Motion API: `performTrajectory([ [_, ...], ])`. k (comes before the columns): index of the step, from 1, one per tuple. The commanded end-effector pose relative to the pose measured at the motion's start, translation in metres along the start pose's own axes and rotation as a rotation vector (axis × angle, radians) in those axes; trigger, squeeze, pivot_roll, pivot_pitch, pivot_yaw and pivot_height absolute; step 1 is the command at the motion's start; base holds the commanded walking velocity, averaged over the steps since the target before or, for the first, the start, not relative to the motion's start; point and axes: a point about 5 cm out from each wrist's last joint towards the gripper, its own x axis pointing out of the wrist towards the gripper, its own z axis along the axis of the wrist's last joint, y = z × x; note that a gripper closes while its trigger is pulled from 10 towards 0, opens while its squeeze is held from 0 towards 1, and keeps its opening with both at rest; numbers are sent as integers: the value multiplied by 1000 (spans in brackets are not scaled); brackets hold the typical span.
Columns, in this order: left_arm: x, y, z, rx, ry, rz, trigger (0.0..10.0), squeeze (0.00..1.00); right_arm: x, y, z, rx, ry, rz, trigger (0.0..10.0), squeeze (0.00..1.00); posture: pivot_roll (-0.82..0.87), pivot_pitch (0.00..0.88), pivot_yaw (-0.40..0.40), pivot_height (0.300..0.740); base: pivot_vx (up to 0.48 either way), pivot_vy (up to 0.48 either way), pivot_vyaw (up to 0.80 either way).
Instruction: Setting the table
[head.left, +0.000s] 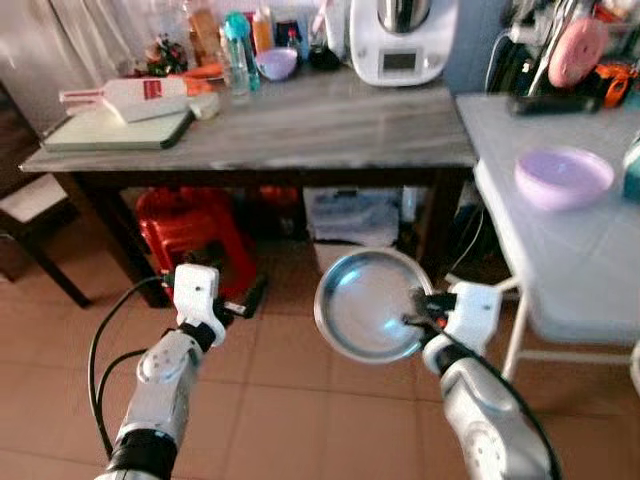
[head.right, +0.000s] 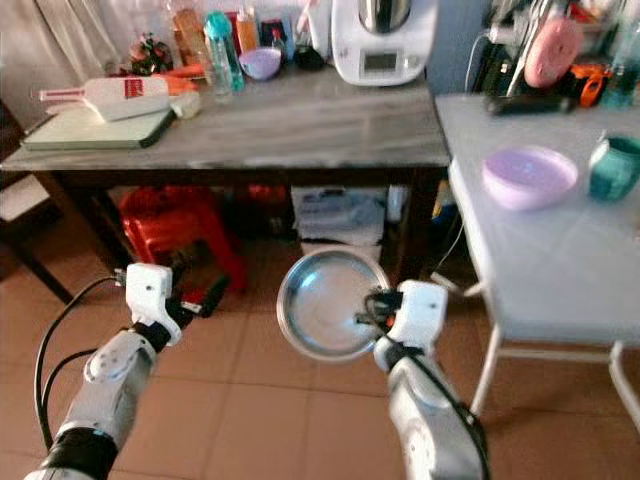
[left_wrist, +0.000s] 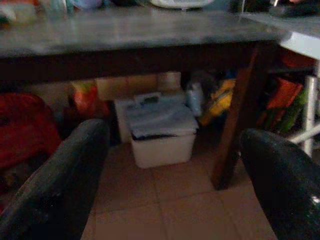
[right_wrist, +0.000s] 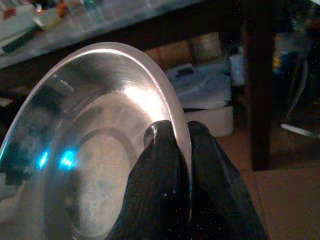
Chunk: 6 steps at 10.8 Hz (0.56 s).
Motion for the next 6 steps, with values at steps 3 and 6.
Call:
performTrajectory([
  [3,-2,2,-3,14,14,7,10000,0,-1,-2,3,-4,-23,-21,10000,0,33,0,104,740,0,417,0],
  [6,-5,4,-2,21,-13,48,10000,0,-2,0,1,-6,-24,-18,10000,0,38,0,103,740,0,139,0],
])
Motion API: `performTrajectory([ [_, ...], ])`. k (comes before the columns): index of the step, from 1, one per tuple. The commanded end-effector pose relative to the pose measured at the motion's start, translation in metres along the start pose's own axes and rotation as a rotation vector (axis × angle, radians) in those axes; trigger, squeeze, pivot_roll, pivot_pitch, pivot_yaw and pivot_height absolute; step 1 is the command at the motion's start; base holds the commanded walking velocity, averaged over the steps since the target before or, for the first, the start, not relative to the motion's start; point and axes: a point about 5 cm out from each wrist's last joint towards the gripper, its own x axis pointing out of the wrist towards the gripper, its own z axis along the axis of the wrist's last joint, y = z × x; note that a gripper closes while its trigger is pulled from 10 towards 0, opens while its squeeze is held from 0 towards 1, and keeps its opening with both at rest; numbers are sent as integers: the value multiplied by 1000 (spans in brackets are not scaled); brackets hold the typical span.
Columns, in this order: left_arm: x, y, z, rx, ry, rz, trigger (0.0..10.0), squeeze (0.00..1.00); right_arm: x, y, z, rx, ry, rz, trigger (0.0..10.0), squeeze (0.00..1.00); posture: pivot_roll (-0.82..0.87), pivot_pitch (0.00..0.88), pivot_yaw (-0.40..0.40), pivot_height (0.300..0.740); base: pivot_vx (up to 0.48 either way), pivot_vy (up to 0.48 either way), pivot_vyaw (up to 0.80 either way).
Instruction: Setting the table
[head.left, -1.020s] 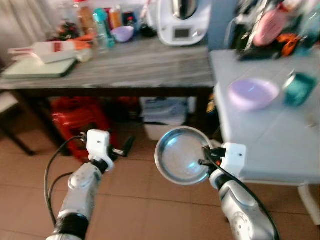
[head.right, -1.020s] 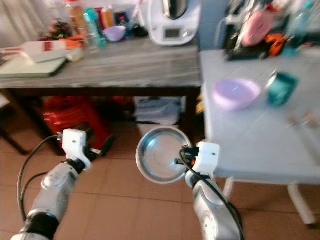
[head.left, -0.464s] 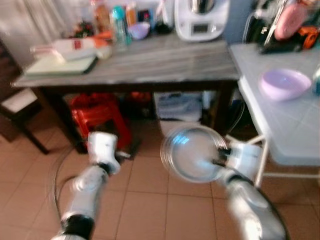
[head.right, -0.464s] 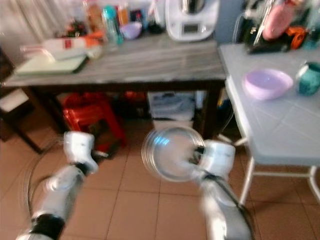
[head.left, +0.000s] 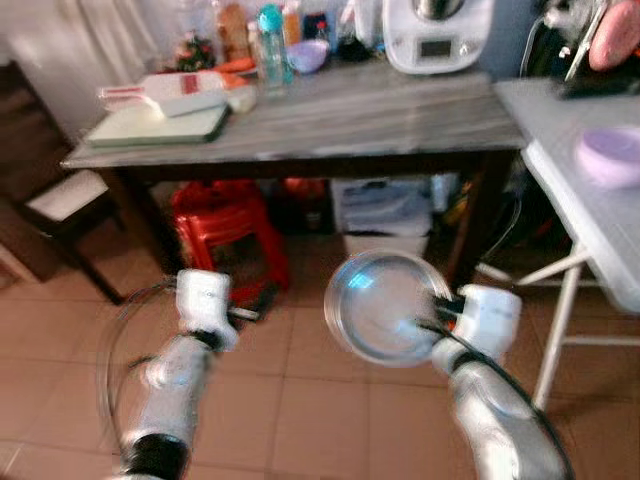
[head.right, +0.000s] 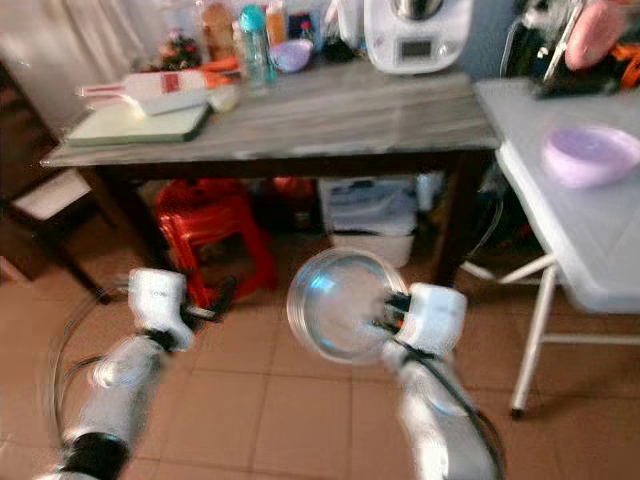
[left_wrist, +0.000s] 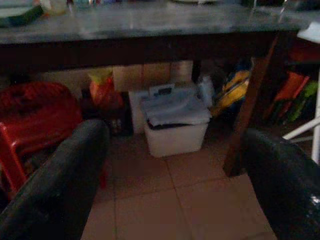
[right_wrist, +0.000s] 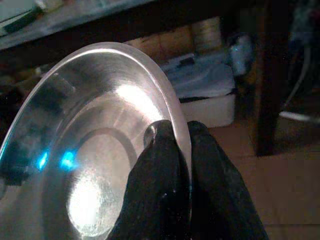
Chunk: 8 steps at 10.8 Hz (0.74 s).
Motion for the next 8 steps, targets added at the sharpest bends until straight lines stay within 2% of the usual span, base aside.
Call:
performTrajectory([
  [1,-4,12,8,34,-29,51,10000,0,1,8,5,-3,-22,35,10000,0,38,0,107,740,0,0,0],
  [3,-13,17,4,94,-10,92,10000,0,-4,-11,5,-33,-19,2,10000,0,36,0,111,740,0,0,0],
  [4,-16,16,0,73,3,73,10000,0,-5,-15,5,-38,-18,-13,10000,0,34,0,112,740,0,0,0],
  [6,-16,14,0,77,-2,50,10000,0,-5,-13,5,-34,-22,-16,10000,0,33,0,115,740,0,0,0],
  [8,-14,14,3,75,-8,29,10000,0,-6,-9,4,-25,-27,-11,10000,0,32,0,117,740,274,0,0],
])
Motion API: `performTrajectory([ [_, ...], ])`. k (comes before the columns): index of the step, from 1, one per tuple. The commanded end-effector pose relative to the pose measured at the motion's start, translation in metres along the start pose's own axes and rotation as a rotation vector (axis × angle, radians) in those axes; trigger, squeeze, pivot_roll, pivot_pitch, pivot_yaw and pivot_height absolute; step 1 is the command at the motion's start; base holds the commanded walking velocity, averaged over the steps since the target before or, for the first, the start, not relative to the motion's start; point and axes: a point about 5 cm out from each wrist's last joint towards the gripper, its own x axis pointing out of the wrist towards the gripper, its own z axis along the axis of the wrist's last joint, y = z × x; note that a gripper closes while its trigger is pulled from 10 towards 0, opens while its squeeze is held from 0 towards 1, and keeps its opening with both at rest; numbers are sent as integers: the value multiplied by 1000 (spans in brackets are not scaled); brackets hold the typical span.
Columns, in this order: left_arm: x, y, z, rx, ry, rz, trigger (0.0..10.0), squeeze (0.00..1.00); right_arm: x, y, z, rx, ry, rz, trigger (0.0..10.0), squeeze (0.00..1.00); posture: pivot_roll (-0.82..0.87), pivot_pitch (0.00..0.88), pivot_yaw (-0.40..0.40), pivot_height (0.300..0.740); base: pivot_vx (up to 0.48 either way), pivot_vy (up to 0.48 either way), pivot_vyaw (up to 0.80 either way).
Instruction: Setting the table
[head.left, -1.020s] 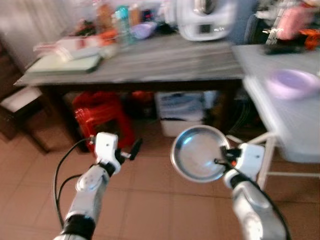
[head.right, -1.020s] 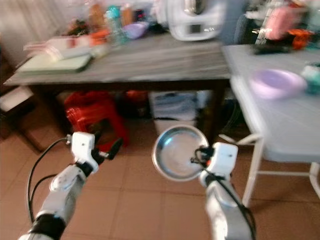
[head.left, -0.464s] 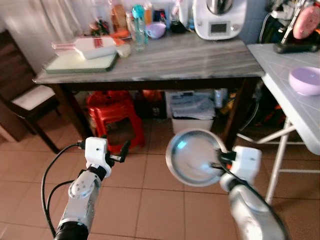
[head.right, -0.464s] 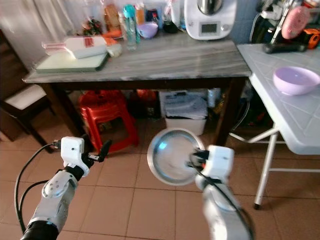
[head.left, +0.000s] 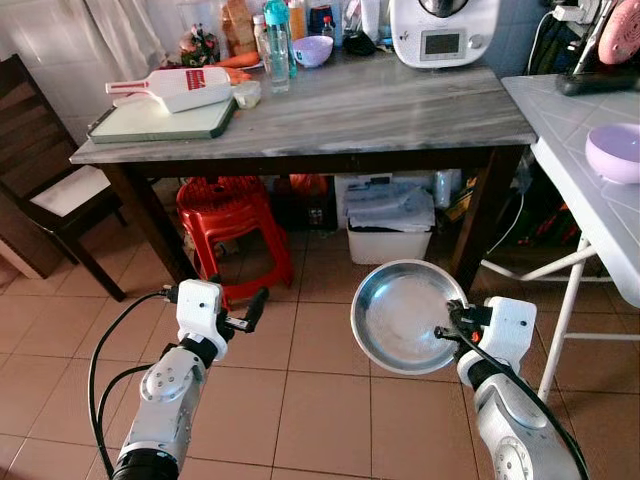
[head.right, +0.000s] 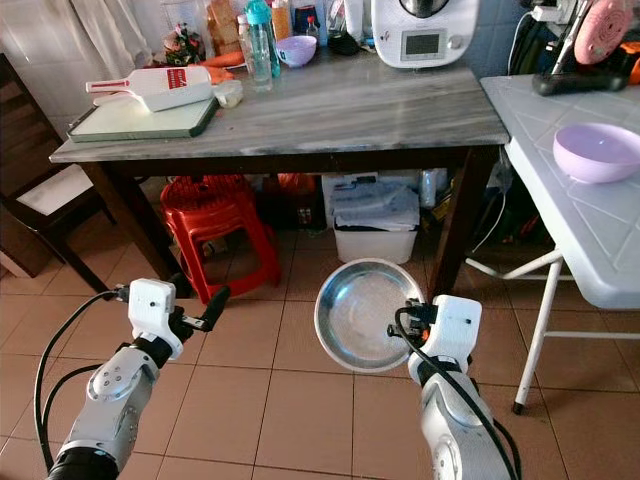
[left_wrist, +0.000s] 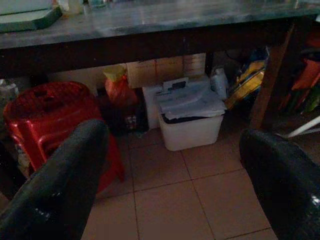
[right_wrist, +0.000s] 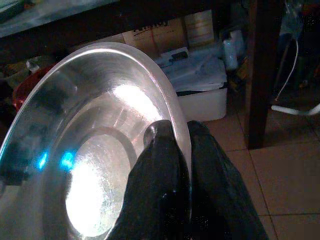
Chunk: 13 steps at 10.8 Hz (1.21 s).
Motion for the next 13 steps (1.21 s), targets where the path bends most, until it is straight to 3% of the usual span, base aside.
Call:
performTrajectory([
  [1,0,6,6,14,-14,5,10000,0,-1,4,7,-3,-36,9,10000,0,32,0,119,740,289,0,0],
  [3,-3,1,3,3,-8,-7,10000,0,-1,2,7,-3,-41,-1,10000,0,31,0,121,740,308,0,0],
  [6,-3,-3,1,-5,0,-23,10000,0,0,5,8,-1,-49,4,10000,0,31,0,121,740,316,0,538],
  [13,0,-16,1,-12,8,-78,10000,0,2,9,17,54,-106,14,10000,0,23,0,126,740,316,0,0],
])
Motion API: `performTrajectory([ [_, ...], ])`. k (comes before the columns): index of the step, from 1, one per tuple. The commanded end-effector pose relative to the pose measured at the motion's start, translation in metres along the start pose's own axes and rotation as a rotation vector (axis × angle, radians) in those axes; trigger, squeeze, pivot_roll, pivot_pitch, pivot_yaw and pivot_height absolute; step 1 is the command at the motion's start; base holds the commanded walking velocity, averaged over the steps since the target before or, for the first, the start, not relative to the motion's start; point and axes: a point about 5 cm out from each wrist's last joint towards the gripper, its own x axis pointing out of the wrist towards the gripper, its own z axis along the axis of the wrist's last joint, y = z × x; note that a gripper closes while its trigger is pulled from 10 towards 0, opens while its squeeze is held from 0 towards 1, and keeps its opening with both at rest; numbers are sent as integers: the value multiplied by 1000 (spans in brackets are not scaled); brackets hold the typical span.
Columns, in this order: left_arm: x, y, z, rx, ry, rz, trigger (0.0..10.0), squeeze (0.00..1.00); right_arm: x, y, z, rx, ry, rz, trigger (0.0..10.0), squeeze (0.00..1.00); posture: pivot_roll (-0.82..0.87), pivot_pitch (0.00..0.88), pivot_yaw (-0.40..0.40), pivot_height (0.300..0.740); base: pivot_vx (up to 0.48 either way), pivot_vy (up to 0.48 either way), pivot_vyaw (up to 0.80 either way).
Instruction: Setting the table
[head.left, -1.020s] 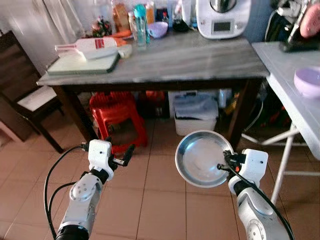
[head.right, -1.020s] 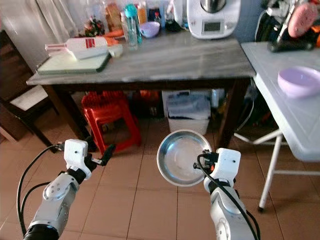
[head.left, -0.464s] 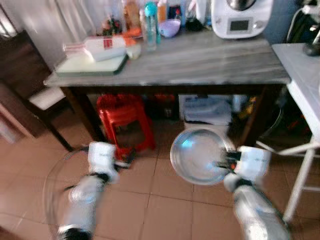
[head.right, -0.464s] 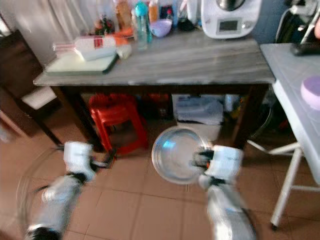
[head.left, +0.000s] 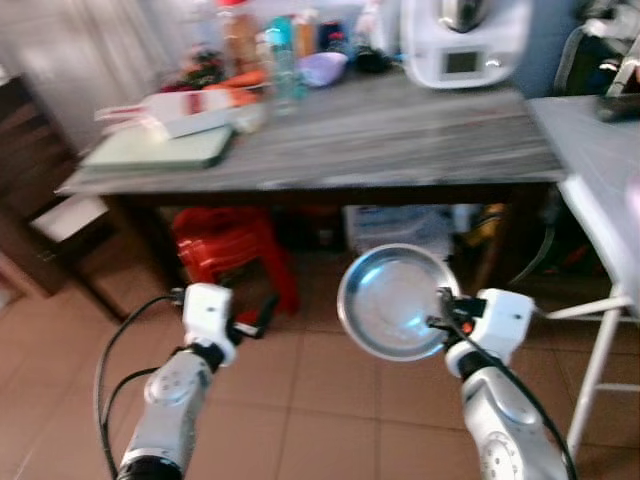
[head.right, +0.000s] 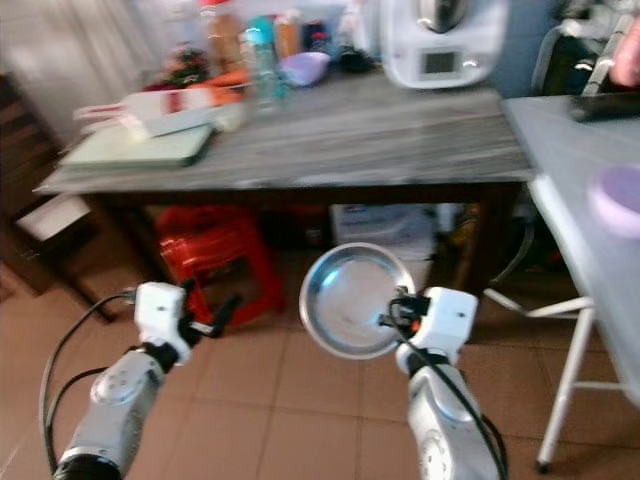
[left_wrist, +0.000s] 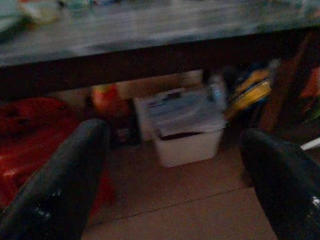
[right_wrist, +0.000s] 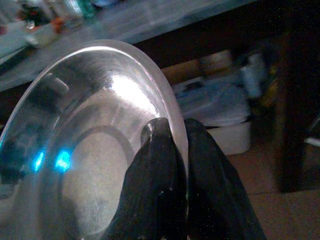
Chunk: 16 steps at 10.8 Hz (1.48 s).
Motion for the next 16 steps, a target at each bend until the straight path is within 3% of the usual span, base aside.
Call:
performTrajectory([
  [1,-5,11,3,28,7,13,10000,0,3,10,7,16,-36,25,10000,0,21,0,125,740,315,0,0],
  [3,-3,7,5,24,-7,6,10000,0,4,9,10,12,-41,19,10000,0,20,0,124,740,317,0,0],
  [9,-18,-1,-3,-5,12,0,10000,0,-11,1,15,-15,-69,-6,10000,0,17,0,118,740,319,0,0],
  [13,-4,-7,9,-37,-29,-22,10000,0,-2,7,42,-76,-186,7,10000,0,12,0,114,740,480,0,-383],
  [16,0,-13,10,-56,-34,-21,10000,0,-2,3,44,-95,-192,-4,10000,0,2,0,95,740,480,0,0],
])
